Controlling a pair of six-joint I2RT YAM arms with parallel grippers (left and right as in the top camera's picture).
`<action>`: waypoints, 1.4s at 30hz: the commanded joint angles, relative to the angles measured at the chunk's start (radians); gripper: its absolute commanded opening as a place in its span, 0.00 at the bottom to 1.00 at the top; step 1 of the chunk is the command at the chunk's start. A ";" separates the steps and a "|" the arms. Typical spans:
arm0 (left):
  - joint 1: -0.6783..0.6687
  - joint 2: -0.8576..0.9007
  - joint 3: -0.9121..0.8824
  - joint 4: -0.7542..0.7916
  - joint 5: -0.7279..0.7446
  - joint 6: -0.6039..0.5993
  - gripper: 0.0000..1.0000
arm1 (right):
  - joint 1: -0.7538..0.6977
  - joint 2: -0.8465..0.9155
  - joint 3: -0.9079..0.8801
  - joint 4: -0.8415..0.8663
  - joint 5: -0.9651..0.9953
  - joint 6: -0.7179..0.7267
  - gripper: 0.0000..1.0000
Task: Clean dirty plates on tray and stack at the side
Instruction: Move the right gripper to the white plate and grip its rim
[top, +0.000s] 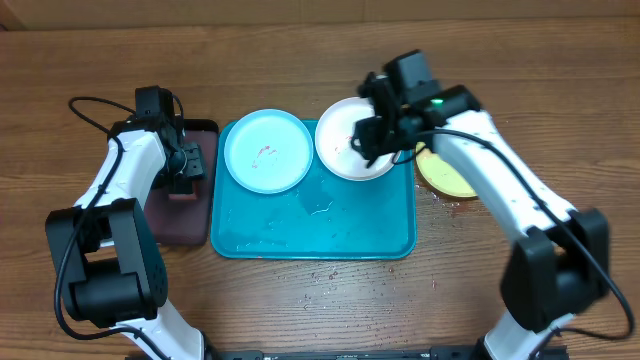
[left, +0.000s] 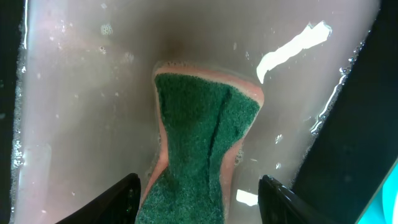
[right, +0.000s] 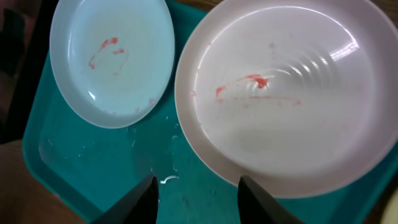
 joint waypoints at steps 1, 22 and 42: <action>0.005 -0.002 0.016 0.001 0.012 -0.022 0.62 | 0.045 0.051 0.042 0.056 0.019 0.161 0.44; 0.005 -0.002 0.016 0.001 0.012 -0.022 0.61 | 0.228 0.240 0.041 0.165 0.135 0.698 0.39; 0.005 -0.002 0.016 0.001 0.012 -0.022 0.61 | 0.267 0.293 0.030 0.161 0.147 0.746 0.15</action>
